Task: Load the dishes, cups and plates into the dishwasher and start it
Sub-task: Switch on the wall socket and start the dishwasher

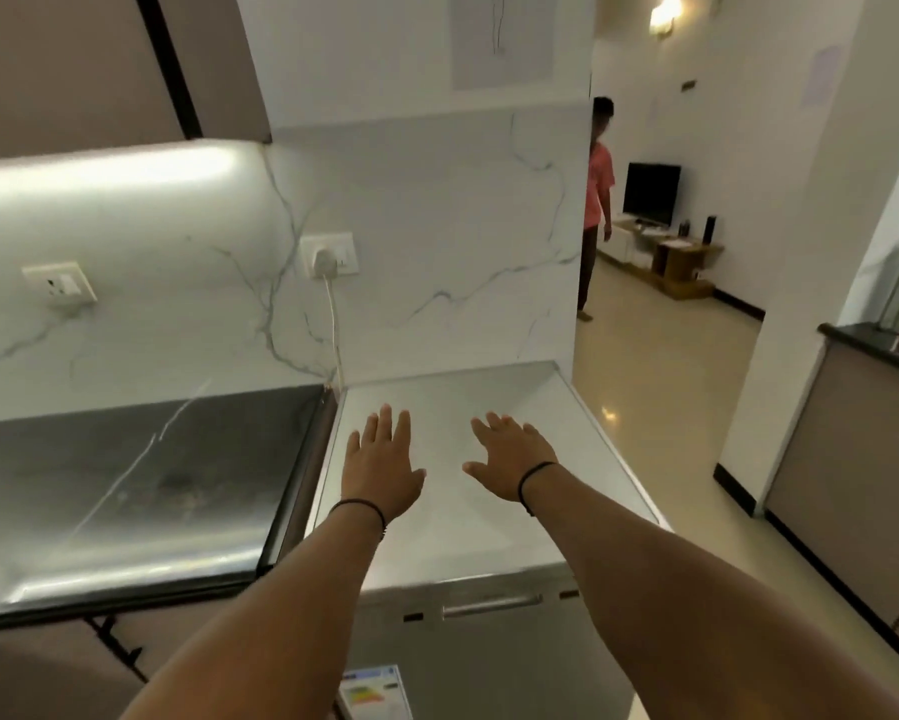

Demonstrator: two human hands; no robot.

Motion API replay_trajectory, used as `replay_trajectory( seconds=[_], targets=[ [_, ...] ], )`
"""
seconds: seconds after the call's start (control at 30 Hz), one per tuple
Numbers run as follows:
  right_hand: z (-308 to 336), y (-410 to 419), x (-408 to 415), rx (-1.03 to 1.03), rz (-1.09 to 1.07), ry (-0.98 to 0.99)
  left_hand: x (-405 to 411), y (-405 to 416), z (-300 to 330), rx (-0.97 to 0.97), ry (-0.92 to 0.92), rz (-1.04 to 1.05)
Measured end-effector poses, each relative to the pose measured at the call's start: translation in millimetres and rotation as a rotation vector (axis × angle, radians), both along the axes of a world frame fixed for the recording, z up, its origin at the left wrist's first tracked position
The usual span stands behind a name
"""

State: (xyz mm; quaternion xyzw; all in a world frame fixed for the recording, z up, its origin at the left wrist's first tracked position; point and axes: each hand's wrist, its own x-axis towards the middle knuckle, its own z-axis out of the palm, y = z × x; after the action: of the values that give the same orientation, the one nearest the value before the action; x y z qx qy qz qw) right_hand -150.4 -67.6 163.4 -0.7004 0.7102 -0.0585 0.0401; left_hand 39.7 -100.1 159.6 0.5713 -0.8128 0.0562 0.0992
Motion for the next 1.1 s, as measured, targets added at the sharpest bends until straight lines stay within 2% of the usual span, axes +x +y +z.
replay_trajectory(
  seconds=[0.1,0.3,0.6,0.83,0.93,1.1],
  targets=[
    [49,-10,3,-0.147,-0.01,-0.002,5,-13,52,-0.161,0.05,0.014],
    [138,-34,16,-0.38,0.007,-0.018,9,-37,144,-0.365,0.153,-0.006],
    [252,-70,17,-0.643,-0.025,-0.014,0,-73,254,-0.553,0.172,-0.057],
    [300,-105,-23,-0.829,-0.048,0.043,-27,-126,285,-0.694,0.187,-0.057],
    [313,-134,-48,-0.895,-0.046,0.064,-43,-149,286,-0.695,0.209,-0.019],
    [313,-180,-72,-0.896,-0.009,0.047,-62,-183,274,-0.7,0.182,0.08]
  ],
)
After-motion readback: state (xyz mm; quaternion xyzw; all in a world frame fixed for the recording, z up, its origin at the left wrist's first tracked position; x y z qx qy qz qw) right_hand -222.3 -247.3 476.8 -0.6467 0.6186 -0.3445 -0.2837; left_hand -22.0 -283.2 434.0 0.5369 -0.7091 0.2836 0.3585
